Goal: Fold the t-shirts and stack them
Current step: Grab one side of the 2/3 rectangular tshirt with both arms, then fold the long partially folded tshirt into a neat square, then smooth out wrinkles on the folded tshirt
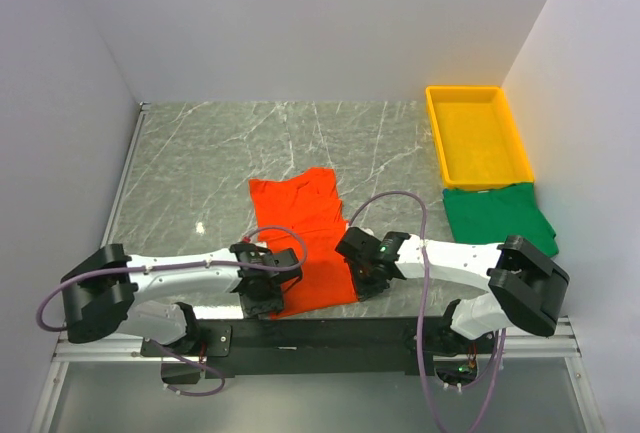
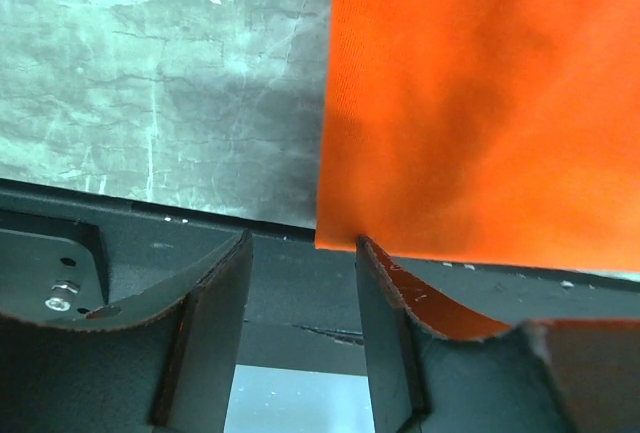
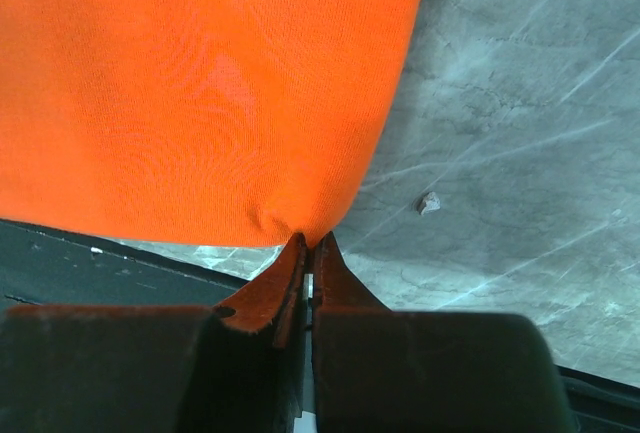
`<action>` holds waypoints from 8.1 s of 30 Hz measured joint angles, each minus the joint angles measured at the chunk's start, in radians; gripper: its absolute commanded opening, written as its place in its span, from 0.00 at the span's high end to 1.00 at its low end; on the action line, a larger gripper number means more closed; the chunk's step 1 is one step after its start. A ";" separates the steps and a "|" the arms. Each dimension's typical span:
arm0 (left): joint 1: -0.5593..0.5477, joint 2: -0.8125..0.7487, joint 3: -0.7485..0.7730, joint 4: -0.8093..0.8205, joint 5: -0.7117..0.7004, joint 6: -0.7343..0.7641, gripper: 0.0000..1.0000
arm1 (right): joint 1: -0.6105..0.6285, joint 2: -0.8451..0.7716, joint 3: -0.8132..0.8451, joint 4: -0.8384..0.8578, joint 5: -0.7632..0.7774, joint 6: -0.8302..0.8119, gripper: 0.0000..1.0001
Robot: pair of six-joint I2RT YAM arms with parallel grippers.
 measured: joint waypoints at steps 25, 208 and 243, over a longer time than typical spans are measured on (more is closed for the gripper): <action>-0.002 0.109 0.026 0.099 0.103 0.072 0.99 | 0.002 -0.011 -0.002 -0.004 -0.008 -0.014 1.00; 0.634 0.065 -0.053 1.156 0.236 0.408 0.80 | -0.684 0.477 0.185 1.168 -0.917 0.150 0.84; 0.752 -0.296 -0.243 0.903 0.102 0.422 0.67 | -0.450 0.541 0.203 1.424 -0.770 0.385 0.87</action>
